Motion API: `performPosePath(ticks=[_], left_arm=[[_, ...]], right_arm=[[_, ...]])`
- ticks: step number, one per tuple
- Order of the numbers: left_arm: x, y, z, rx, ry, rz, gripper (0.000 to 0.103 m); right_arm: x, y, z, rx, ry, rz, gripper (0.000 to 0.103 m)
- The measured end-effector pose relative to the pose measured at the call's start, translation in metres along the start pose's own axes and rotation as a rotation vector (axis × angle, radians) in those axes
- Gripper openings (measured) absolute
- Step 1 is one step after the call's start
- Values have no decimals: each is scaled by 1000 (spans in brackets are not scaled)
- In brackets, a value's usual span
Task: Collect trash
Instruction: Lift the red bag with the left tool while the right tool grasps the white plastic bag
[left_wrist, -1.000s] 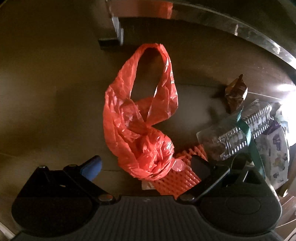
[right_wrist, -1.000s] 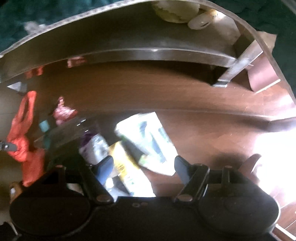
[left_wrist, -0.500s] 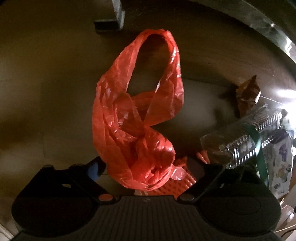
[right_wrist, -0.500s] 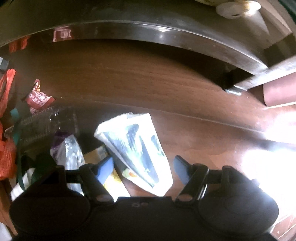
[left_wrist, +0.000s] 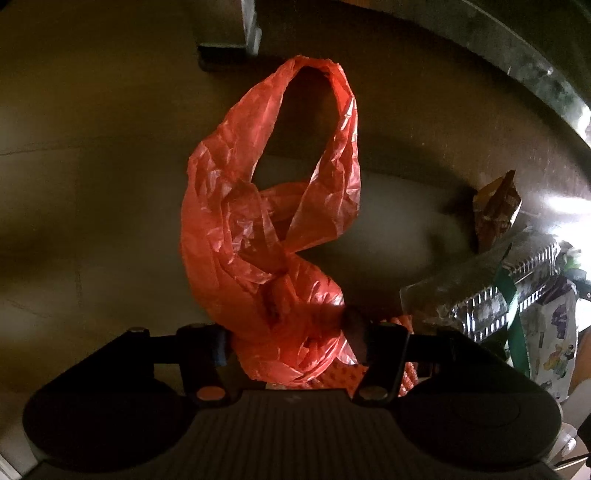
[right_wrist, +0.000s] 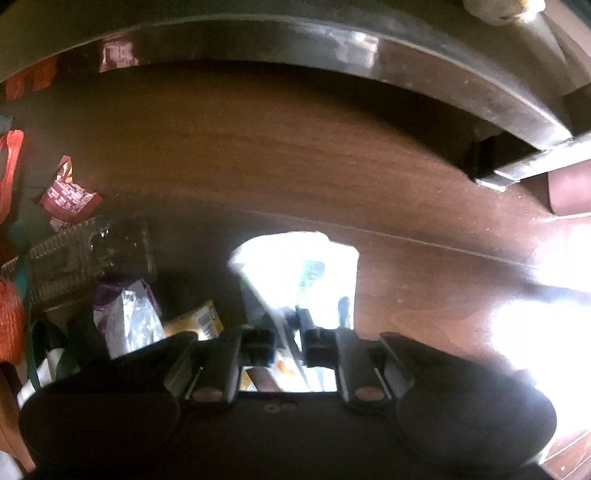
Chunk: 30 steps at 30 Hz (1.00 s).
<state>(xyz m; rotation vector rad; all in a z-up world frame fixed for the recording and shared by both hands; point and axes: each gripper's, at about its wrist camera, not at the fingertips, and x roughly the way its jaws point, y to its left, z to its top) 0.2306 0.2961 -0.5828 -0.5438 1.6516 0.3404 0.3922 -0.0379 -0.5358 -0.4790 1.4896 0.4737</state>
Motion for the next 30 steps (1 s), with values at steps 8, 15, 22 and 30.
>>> performPosePath(ticks=[8, 15, 22, 30], left_arm=[[-20, 0, -11, 8, -7, -5, 57], [-56, -1, -31, 57, 62, -15, 57], [-125, -53, -51, 294, -24, 29, 57], [-226, -123, -94, 442, -151, -28, 57]], right_arm=[[-43, -4, -10, 38, -45, -54, 1], [-118, -7, -36, 125, -106, -46, 1], [-208, -6, -63, 171, -200, -12, 1], [-319, -6, -112, 158, -338, 46, 1]])
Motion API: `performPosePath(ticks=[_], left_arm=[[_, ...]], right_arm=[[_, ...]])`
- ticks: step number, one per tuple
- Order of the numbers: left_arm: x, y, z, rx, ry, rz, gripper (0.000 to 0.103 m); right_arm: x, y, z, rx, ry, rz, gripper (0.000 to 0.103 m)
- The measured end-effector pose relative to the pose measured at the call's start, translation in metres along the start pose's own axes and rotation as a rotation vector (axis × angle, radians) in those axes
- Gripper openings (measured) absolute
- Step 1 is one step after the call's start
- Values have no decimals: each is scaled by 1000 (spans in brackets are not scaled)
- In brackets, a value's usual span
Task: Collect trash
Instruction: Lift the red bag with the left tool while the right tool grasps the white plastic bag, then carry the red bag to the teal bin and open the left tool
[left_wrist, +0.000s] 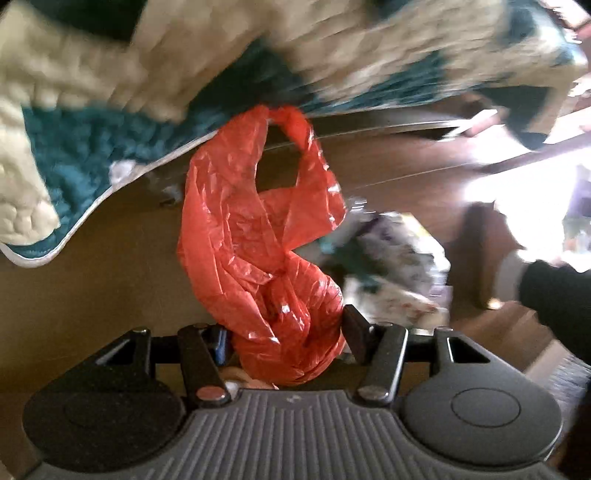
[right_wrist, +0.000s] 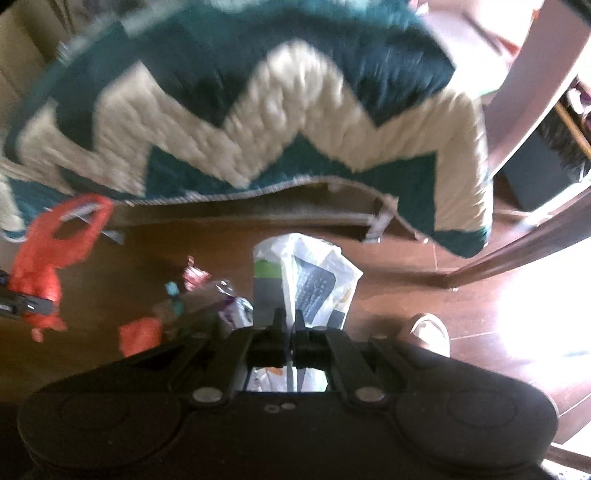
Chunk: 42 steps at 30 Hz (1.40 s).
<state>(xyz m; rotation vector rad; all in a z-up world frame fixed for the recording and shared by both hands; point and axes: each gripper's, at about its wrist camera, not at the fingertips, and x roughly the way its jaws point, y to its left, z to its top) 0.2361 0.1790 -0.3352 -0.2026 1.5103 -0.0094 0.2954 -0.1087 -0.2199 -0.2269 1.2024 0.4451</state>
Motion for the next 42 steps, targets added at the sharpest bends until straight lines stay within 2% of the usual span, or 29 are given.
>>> performPosePath(ticks=[8, 15, 21, 31, 37, 42], left_arm=[[-124, -80, -26, 71, -183, -52, 57], [-209, -159, -39, 162, -332, -55, 57], [-272, -228, -50, 263, -446, -64, 57], [-356, -345, -38, 424, -627, -92, 57], [-397, -420, -8, 487, -726, -130, 58], [-426, -490, 11, 535, -791, -130, 58]], right_arm=[[-125, -18, -23, -13, -136, 44, 1], [-225, -46, -49, 10, -287, 52, 1], [-291, -74, -69, 31, -411, 35, 1], [-389, -125, -76, 52, -626, -82, 1], [-435, -173, -66, 118, -738, -170, 1], [-455, -218, -53, 187, -792, -240, 1]])
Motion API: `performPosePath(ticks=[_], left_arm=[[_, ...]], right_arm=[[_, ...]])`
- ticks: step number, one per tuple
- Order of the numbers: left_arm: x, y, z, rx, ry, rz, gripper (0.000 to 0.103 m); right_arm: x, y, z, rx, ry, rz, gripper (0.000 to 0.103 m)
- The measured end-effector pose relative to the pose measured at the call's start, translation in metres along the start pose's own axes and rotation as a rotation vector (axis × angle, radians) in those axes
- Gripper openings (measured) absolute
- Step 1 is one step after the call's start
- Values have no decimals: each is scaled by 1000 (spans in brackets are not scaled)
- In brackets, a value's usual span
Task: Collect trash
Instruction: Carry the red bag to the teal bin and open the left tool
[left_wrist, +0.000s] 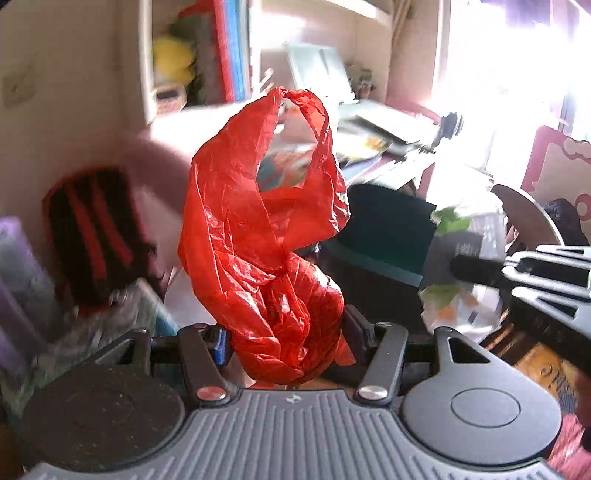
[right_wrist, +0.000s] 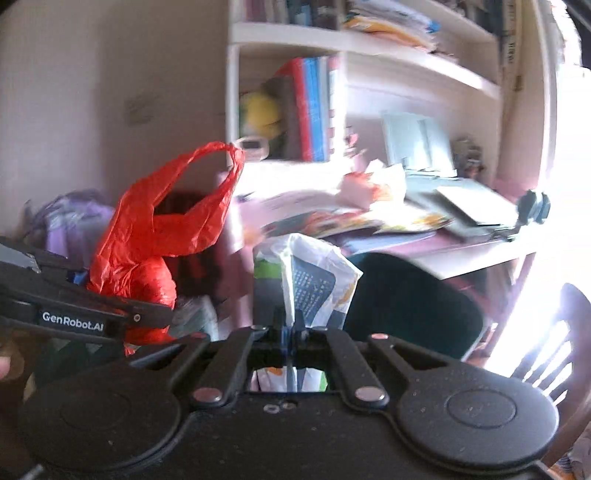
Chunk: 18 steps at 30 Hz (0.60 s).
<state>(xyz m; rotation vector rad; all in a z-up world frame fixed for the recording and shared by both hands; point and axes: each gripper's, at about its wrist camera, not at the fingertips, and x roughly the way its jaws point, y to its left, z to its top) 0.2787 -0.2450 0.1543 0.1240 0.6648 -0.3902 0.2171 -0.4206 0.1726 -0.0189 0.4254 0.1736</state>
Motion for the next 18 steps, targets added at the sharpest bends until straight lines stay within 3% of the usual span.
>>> performPosePath(ticks=[8, 13, 18], left_arm=[[58, -52, 66, 51, -62, -38, 58], [109, -74, 85, 66, -19, -16, 58], [149, -83, 82, 78, 35, -23, 58]], right_arm=[[43, -59, 15, 79, 11, -93, 1], [74, -77, 4, 85, 65, -106, 2], [101, -84, -10, 79, 135, -133, 2]])
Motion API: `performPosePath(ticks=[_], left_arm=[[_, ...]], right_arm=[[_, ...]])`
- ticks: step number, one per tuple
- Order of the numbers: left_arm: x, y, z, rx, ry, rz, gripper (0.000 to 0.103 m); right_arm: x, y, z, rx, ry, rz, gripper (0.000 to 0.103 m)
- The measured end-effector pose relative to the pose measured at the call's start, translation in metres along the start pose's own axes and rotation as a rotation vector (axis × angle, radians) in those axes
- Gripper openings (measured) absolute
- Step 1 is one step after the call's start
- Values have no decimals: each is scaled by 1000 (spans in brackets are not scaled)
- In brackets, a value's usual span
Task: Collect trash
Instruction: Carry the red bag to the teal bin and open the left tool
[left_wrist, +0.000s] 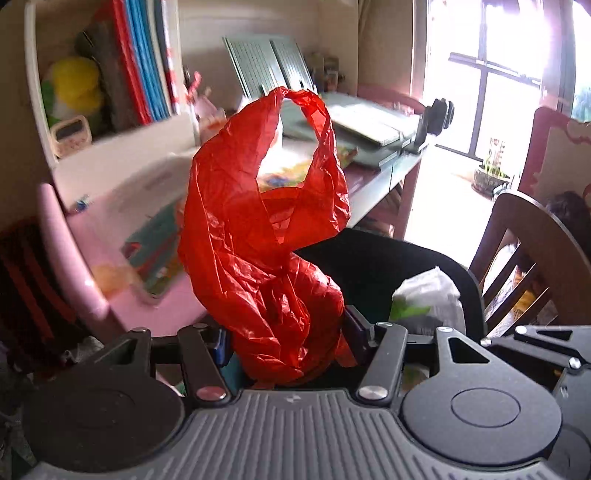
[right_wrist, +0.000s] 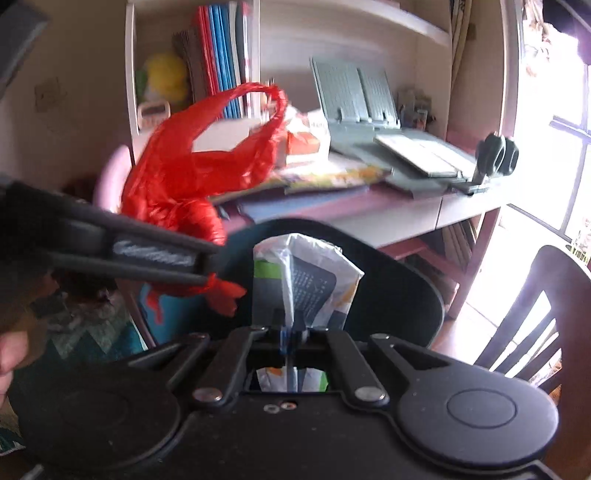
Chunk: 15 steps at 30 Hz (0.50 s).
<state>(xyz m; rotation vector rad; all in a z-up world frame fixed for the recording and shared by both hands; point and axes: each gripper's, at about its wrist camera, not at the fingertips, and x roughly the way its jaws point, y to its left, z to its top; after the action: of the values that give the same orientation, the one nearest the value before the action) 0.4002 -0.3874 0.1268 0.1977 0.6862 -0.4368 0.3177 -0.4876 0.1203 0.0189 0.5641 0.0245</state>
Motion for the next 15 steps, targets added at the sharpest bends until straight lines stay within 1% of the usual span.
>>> performPosePath(ticks=[2, 6, 8, 10, 12, 13, 14, 15], left_arm=[[18, -6, -3, 9, 41, -11, 58], [40, -19, -16, 57, 100, -26, 59], [47, -20, -19, 52, 107, -32, 59], [51, -20, -21, 42, 115, -37, 59], [54, -18, -21, 36, 120, -47, 60], [53, -18, -22, 34, 118, -49, 63], [53, -16, -21, 25, 115, -49, 70], [51, -14, -21, 11, 109, -51, 74]], right_arm=[[8, -2, -3, -1, 24, -4, 4], [22, -4, -9, -19, 70, -23, 8], [23, -3, -12, -21, 89, -17, 17], [24, -4, -15, -17, 98, -15, 17], [24, -4, -16, -20, 99, -8, 21], [23, -4, -17, -18, 97, -8, 24], [22, -5, -17, -13, 97, -13, 26], [21, -6, -17, -9, 94, -13, 27]])
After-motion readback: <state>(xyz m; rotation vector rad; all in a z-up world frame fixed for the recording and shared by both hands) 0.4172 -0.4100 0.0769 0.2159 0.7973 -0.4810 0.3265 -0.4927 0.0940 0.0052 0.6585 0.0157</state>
